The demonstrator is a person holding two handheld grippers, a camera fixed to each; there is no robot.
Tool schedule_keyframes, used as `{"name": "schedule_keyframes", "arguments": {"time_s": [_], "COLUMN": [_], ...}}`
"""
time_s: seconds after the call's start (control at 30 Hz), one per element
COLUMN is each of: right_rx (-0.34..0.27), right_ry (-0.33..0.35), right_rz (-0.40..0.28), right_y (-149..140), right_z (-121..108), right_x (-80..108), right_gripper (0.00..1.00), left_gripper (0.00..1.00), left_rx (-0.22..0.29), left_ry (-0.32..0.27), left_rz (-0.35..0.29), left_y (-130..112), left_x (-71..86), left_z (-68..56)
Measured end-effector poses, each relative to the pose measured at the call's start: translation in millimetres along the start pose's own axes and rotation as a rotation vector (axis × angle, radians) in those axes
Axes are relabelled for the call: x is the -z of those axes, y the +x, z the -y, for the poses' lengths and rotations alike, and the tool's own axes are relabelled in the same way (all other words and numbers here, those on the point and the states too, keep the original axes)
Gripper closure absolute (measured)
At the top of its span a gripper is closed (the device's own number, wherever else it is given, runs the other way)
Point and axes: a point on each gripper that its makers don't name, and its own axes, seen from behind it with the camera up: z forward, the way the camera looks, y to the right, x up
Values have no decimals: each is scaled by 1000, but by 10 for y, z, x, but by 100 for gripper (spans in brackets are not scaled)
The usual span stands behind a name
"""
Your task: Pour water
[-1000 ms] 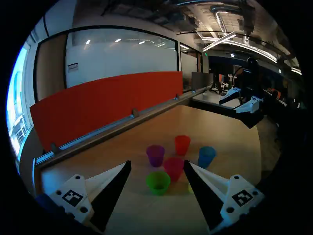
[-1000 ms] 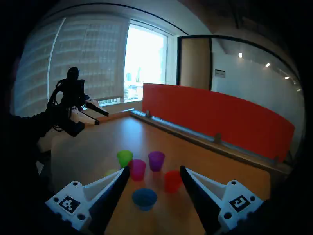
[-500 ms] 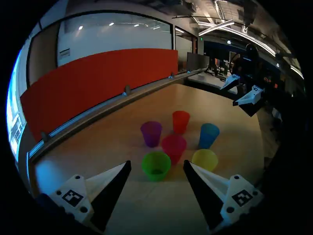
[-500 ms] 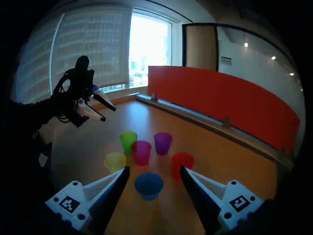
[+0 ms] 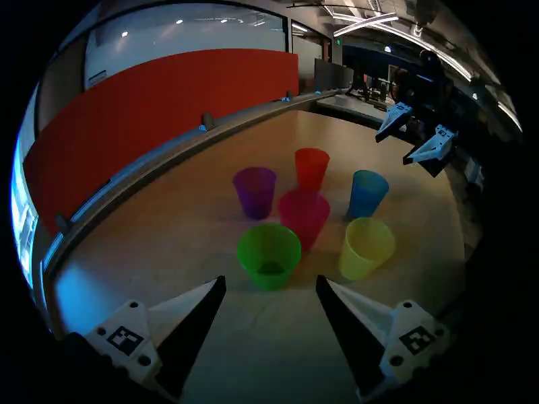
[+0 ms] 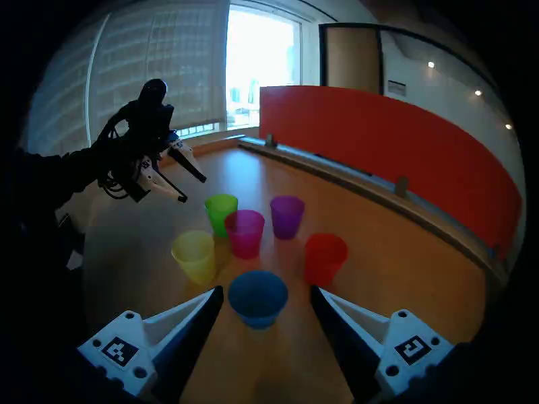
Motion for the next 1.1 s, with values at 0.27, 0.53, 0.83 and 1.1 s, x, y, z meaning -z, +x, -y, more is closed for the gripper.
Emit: {"name": "schedule_keyframes", "arguments": {"time_s": [0.27,0.53,0.83,1.1], "right_rx": [-2,5,-4,-13], "right_ry": [16,19,20,20], "right_rz": [38,63,75,77], "right_y": [-194,-307,-370,-387], "right_z": [38,22,-17,-65], "right_x": [-151,-238,-279,-293], "right_gripper": [1,1,1,1], "left_gripper": [0,0,0,0], "left_rx": [-16,-23,-19,-24], "left_ry": [-6,-19,-28,-40], "left_rz": [49,60,59,61], "left_y": [-153,-150,-117,-65], "left_x": [-172,-327,-538,-687], "left_z": [16,25,36,13]}}
